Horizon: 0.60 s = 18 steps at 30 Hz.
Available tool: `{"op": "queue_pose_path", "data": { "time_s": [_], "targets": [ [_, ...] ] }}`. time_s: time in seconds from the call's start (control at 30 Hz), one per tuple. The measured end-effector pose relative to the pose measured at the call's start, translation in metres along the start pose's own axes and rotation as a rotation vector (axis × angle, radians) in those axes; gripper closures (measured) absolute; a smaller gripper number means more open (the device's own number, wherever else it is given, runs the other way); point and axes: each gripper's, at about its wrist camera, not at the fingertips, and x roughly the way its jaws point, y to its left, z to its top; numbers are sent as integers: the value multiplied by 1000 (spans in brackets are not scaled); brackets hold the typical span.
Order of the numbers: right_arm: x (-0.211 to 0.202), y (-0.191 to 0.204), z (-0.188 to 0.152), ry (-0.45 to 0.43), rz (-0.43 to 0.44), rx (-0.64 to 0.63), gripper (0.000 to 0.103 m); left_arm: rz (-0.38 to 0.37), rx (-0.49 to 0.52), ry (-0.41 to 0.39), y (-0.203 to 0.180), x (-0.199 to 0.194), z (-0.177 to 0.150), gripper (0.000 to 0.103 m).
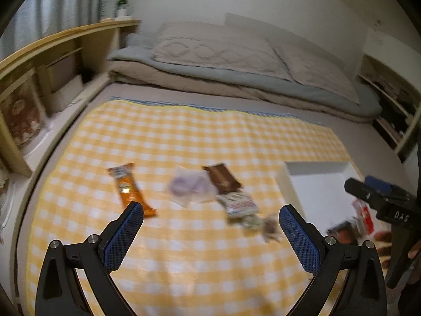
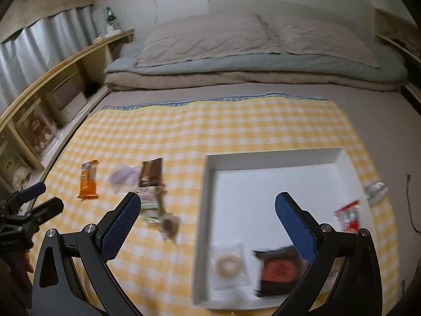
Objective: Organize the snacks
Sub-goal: 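Lift both tools from the tray toward the remaining snacks on the cloth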
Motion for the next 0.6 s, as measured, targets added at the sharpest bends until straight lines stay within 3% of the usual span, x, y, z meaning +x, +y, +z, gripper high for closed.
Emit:
{"op": "queue_pose_path", "data": {
  "time_s": [0.13,0.33,0.53,0.6],
  "targets": [
    [27,26,0,47,82,18,0,65,-57,-6,32,6,1,0],
    [64,65,-4,142,119,-12,0,144,-166,31,76,34,5,0],
    [101,81,-15,300,74,-28,0,182,-226,87,105,70,8,0],
    [111,78,-17,337,89,-4,9,192,-254,102,114,81,9,0]
  ]
}}
